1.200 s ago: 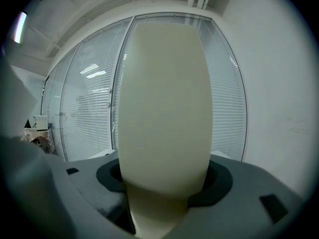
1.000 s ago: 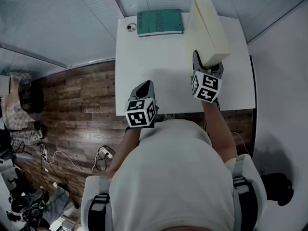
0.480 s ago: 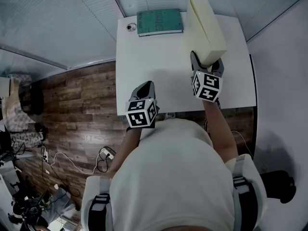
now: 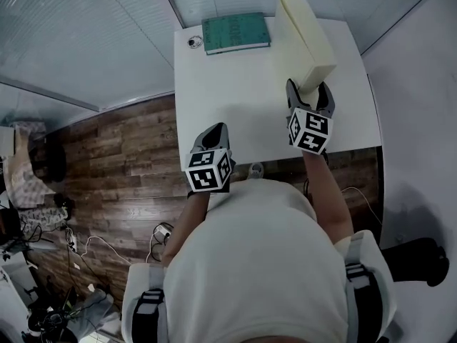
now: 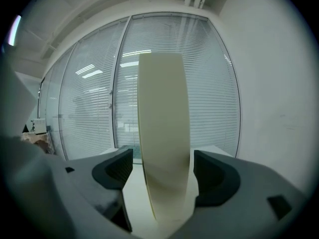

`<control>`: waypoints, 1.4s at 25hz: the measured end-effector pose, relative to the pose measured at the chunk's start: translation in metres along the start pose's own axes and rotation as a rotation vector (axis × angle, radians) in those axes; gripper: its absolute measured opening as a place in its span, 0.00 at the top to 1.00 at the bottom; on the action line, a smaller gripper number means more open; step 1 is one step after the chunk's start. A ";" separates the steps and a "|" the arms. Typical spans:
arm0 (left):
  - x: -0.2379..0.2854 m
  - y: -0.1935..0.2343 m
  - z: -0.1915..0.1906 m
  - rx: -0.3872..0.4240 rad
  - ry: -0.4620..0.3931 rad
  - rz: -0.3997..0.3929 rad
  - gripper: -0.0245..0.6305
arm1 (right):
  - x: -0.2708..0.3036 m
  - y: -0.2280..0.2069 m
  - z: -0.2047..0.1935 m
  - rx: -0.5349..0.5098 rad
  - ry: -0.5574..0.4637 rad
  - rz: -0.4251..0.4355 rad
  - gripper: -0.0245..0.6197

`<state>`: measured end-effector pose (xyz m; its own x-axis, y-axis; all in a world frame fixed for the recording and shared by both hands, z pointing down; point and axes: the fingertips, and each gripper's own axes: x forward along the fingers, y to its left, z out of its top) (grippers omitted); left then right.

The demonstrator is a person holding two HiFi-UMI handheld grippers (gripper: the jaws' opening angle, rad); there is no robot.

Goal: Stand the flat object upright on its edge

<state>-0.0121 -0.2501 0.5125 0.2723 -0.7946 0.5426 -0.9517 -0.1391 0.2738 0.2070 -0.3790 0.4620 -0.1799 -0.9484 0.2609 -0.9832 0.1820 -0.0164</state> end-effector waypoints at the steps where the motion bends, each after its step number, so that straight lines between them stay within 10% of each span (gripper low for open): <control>1: -0.003 0.000 0.000 0.004 0.001 -0.007 0.93 | -0.005 0.000 -0.001 0.005 0.003 -0.007 0.39; 20: -0.073 -0.007 -0.025 0.054 -0.011 -0.112 0.93 | -0.129 0.052 -0.002 0.118 -0.033 0.058 0.41; 35: -0.143 -0.013 -0.066 0.052 -0.032 -0.116 0.93 | -0.228 0.098 -0.016 0.104 -0.035 0.077 0.88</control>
<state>-0.0293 -0.0959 0.4836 0.3774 -0.7897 0.4836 -0.9202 -0.2611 0.2918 0.1526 -0.1409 0.4163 -0.2542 -0.9415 0.2211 -0.9640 0.2284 -0.1358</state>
